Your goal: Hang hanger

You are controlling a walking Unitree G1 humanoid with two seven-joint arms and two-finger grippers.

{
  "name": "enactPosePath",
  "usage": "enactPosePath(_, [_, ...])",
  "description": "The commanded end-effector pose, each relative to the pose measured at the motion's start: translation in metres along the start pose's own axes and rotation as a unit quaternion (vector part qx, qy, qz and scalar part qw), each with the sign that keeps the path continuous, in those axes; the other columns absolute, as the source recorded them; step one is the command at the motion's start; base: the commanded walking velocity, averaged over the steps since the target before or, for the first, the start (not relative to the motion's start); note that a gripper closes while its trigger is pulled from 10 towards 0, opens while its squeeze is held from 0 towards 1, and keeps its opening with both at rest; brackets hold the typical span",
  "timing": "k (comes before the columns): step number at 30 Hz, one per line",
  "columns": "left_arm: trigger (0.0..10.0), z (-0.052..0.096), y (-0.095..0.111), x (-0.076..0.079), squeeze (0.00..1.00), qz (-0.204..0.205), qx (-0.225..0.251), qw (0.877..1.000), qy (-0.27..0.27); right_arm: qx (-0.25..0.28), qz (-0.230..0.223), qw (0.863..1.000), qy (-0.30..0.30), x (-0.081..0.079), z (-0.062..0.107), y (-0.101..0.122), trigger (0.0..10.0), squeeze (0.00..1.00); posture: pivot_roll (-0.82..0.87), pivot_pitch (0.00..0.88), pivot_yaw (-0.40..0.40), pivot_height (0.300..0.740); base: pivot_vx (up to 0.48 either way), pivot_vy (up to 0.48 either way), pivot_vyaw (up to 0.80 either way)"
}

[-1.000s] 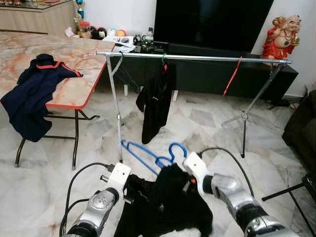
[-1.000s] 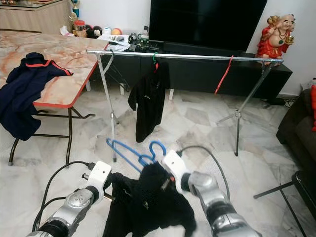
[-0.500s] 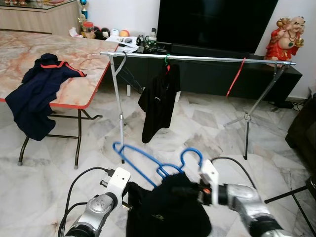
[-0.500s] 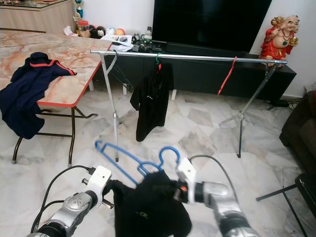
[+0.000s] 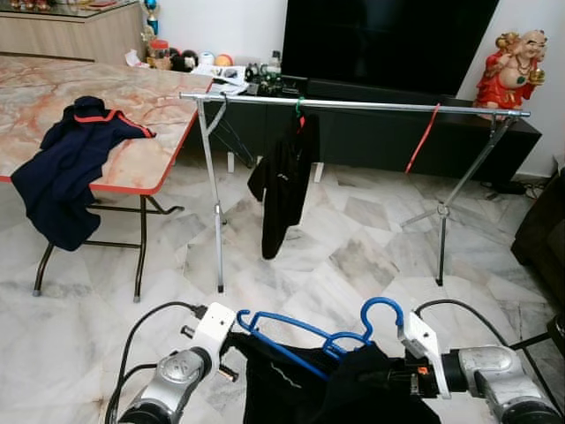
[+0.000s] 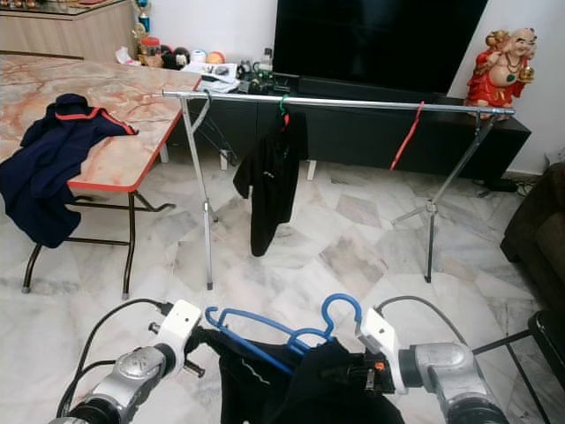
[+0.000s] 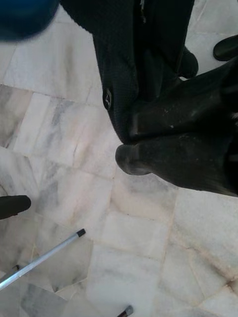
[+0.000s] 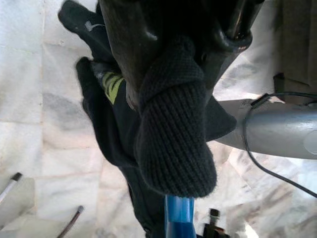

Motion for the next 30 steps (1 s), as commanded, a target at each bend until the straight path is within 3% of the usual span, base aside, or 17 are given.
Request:
enactPosePath(1, [0.0, 0.002, -0.006, -0.004, 0.00, -0.006, -0.013, 1.000, 0.004, -0.010, -0.002, 1.000, 0.001, 0.001, 0.013, -0.004, 0.0, 0.00, 0.13, 0.000, -0.073, 0.740, 0.000, 0.000, 0.00])
enactPosePath(8, [0.0, 0.002, -0.007, -0.005, 0.00, -0.008, -0.016, 1.000, 0.005, -0.119, 0.007, 0.993, 0.004, -0.002, 0.013, -0.034, 0.0, 0.00, 0.14, 0.000, -0.071, 0.740, 0.000, 0.000, 0.00])
enactPosePath(10, [0.0, 0.002, -0.007, -0.005, 0.00, -0.008, -0.017, 1.000, 0.006, -0.201, 0.026, 0.979, -0.032, 0.005, 0.020, -0.054, 0.0, 0.00, 0.14, 0.000, -0.071, 0.740, 0.000, 0.000, 0.00])
enactPosePath(12, [0.0, 0.002, -0.008, -0.005, 0.00, -0.008, -0.017, 1.000, 0.006, -0.244, 0.049, 0.967, -0.062, 0.012, 0.026, -0.063, 0.0, 0.00, 0.14, 0.000, -0.071, 0.740, 0.000, 0.000, 0.00])
enactPosePath(15, [0.0, 0.002, -0.008, -0.005, 0.00, -0.008, -0.018, 1.000, 0.006, -0.225, 0.057, 0.968, -0.096, 0.018, 0.024, -0.055, 0.0, 0.00, 0.14, 0.000, -0.071, 0.740, 0.000, 0.000, 0.00])
enactPosePath(19, [0.0, 0.002, -0.007, -0.005, 0.00, -0.009, -0.017, 1.000, 0.005, -0.172, 0.102, 0.961, -0.191, 0.037, 0.023, -0.029, 0.0, 0.00, 0.14, 0.000, -0.071, 0.740, 0.000, 0.000, 0.00])
enactPosePath(20, [0.0, 0.002, -0.007, -0.004, 0.00, -0.009, -0.017, 1.000, 0.004, -0.127, 0.094, 0.969, -0.189, 0.037, 0.018, -0.016, 0.0, 0.00, 0.14, 0.000, -0.071, 0.740, 0.000, 0.000, 0.00])
enactPosePath(22, [0.0, 0.002, -0.008, -0.004, 0.00, -0.009, -0.018, 1.000, 0.002, -0.085, 0.078, 0.979, -0.167, 0.032, 0.013, -0.006, 0.0, 0.00, 0.14, 0.000, -0.072, 0.740, 0.000, 0.000, 0.00])
enactPosePath(30, [0.0, 0.002, -0.009, -0.002, 0.00, -0.010, -0.021, 1.000, -0.002, -0.032, 0.048, 0.996, -0.073, 0.013, 0.001, 0.002, 0.0, 0.00, 0.14, 0.000, -0.073, 0.740, 0.000, 0.000, 0.00])
Point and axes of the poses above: a point about 5 cm out from each wrist's last joint towards the gripper, its own z axis pointing back from the gripper into the wrist, its own y axis along the axis of the wrist's last joint, x = y × z, the point moved 4 cm from there along -z, pointing out of the wrist towards the gripper, and after that the axes turned 13 degrees about -z, right-handed, at the moved point
